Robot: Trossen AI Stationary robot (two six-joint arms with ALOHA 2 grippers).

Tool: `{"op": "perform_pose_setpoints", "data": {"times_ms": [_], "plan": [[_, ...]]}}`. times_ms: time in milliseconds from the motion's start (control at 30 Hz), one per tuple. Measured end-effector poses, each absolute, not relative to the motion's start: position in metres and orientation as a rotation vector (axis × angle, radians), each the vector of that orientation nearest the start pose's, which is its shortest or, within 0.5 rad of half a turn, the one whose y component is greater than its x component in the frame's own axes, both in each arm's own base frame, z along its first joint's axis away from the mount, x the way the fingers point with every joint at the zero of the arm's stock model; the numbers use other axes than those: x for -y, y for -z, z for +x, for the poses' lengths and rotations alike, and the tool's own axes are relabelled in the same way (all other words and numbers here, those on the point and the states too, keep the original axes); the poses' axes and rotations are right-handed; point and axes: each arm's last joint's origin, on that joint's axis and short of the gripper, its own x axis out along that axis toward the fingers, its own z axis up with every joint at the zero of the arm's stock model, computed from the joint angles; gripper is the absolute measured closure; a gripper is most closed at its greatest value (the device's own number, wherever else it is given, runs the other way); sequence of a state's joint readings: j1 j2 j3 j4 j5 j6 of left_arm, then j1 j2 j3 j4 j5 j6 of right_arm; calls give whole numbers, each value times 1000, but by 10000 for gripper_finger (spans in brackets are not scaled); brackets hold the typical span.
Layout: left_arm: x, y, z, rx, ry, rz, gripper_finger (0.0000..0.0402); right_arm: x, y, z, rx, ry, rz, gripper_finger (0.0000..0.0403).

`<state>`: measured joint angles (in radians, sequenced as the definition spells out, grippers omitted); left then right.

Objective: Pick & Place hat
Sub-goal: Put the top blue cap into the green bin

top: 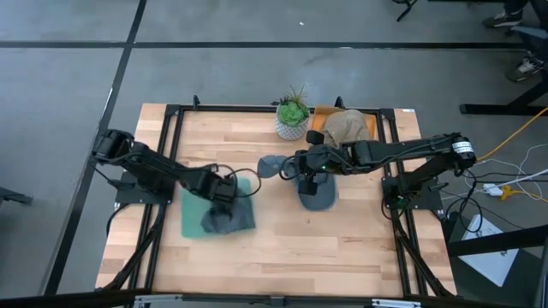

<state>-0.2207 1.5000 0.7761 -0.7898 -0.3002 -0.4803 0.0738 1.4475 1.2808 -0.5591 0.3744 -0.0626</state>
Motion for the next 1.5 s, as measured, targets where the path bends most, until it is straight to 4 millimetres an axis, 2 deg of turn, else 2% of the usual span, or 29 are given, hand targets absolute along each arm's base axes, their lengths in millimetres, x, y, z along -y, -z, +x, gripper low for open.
{"op": "perform_pose_setpoints", "data": {"times_ms": [300, 467, 567, 700, 833, 1000, 1200, 1367, 1500], "plan": [[12, -151, 261, -1157, -435, -89, 399, -12, -318, 305, -773, 263, -232, 395], [-5, -150, 273, -1064, -451, -108, 399, -11, -327, 297, -752, 272, -230, 395], [-11, -158, 276, -1026, -426, -104, 399, -11, -336, 289, -724, 275, -220, 395], [-14, -184, 275, -968, -421, -79, 398, -10, -344, 283, -679, 289, -181, 395], [-14, -219, 267, -877, -467, -59, 399, -11, -344, 290, -646, 289, -172, 395], [-9, -270, 242, -719, -519, -39, 398, -15, -340, 307, -578, 207, -155, 395], [-3, -323, 202, -416, -595, -60, 399, -19, -333, 331, -489, 105, -152, 395], [2, -348, 181, -240, -588, -99, 396, -23, -323, 354, -401, 34, -139, 395], [6, -355, 178, -193, -565, -83, 399, -25, -309, 372, -367, 18, -170, 395]]}}
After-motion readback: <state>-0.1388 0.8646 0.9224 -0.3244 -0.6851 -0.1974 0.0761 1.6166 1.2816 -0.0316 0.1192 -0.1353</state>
